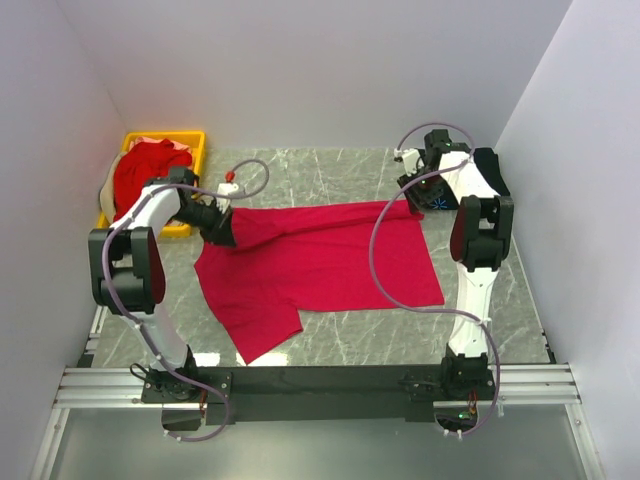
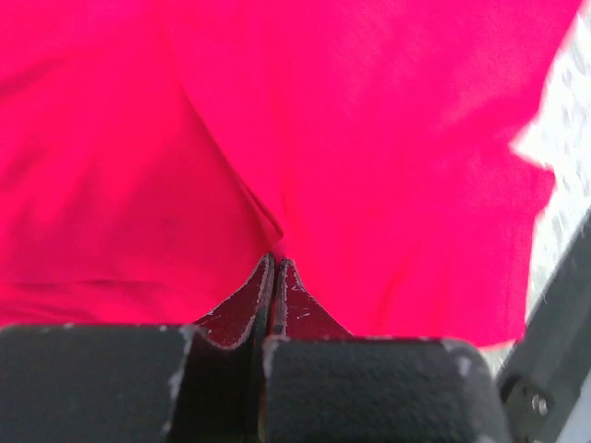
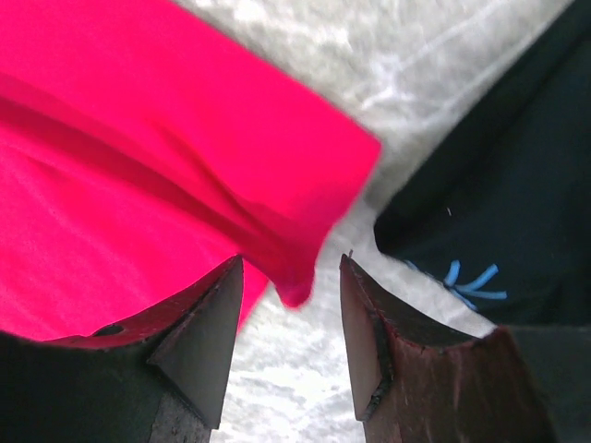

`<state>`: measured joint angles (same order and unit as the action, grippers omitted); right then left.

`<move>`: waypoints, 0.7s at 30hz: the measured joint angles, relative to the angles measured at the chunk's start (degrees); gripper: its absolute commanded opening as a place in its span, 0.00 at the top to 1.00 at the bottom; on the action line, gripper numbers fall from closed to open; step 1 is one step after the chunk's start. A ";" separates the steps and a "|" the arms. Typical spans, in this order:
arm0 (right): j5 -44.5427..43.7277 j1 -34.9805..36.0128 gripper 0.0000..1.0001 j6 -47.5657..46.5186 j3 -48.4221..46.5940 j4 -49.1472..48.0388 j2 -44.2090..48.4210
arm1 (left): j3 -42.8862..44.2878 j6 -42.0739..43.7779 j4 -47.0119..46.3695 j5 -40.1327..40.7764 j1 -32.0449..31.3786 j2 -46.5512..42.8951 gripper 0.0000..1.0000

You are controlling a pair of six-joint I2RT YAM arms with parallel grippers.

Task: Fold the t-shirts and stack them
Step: Fold the tshirt

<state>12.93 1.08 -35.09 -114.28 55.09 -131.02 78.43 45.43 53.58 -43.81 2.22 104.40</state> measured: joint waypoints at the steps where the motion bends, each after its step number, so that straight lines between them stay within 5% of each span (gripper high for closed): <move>1: -0.02 -0.26 0.47 -0.24 0.42 0.04 0.37 | -1.11 1.31 1.03 0.02 -0.09 -0.66 0.99; 7: -0.02 -0.74 0.53 -0.76 0.85 0.24 0.83 | -8.39 6.27 0.26 2.14 -2.40 -2.36 0.98; 11: 0.44 -0.74 0.61 -0.59 -0.33 1.25 0.79 | -12.90 7.30 -3.06 5.51 -5.75 -2.36 0.75; 16: 1.31 -0.74 0.58 -0.55 -0.63 1.70 0.79 | -14.16 7.28 -6.01 8.00 -6.36 -2.38 0.55; 21: 1.77 -0.57 0.52 -0.26 1.11 1.44 0.76 | -12.41 6.71 -5.90 7.63 -4.94 -2.71 0.52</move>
<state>14.70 0.51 -35.35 -113.16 56.53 -130.26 66.02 52.14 47.68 -36.18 -2.72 101.69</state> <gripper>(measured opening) 0.475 0.472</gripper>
